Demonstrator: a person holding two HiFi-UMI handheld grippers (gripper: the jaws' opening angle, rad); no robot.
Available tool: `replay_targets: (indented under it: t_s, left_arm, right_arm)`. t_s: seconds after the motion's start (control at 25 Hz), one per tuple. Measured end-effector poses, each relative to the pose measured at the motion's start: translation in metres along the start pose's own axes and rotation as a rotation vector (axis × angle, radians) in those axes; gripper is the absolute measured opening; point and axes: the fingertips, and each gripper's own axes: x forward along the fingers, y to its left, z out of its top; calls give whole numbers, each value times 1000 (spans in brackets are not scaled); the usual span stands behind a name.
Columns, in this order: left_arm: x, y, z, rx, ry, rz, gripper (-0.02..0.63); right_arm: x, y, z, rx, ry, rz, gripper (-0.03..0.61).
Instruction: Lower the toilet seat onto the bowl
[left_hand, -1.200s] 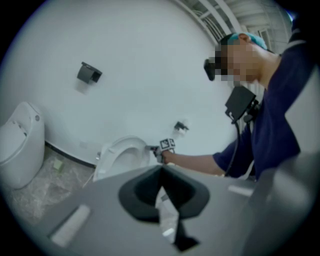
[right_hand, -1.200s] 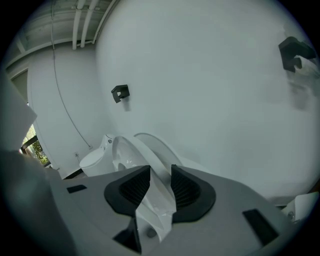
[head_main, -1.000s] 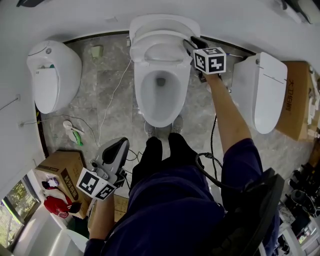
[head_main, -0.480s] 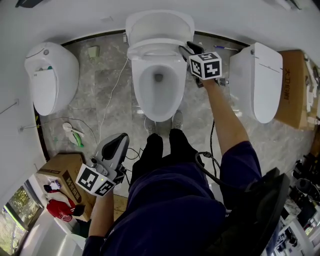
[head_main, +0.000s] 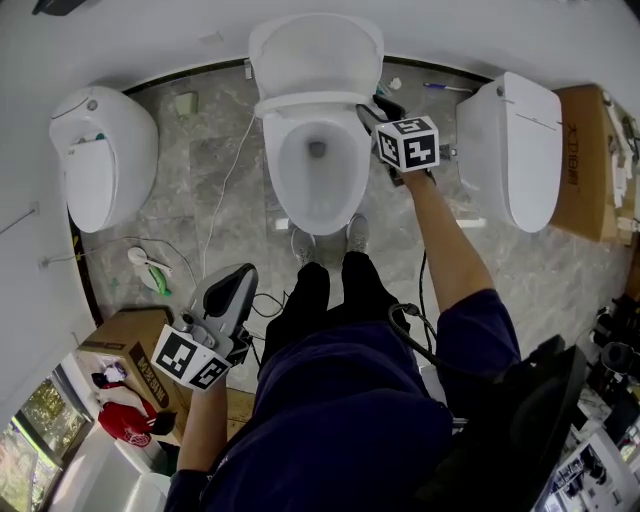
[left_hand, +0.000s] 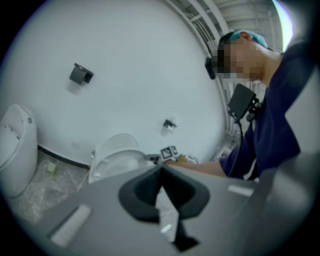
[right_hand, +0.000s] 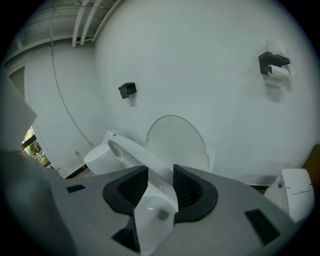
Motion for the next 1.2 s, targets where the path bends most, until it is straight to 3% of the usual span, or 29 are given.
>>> replay_targets:
  t_s: [0.44,1.2]
  left_arm:
    - [-8,-8,-1,20,2,-20,5]
    - [-14,-16,-6,19,3,-42,5]
  right_arm:
    - [-17,13,-29,104,3,-55,155]
    - [-44,44,-98,359,80,-9,195]
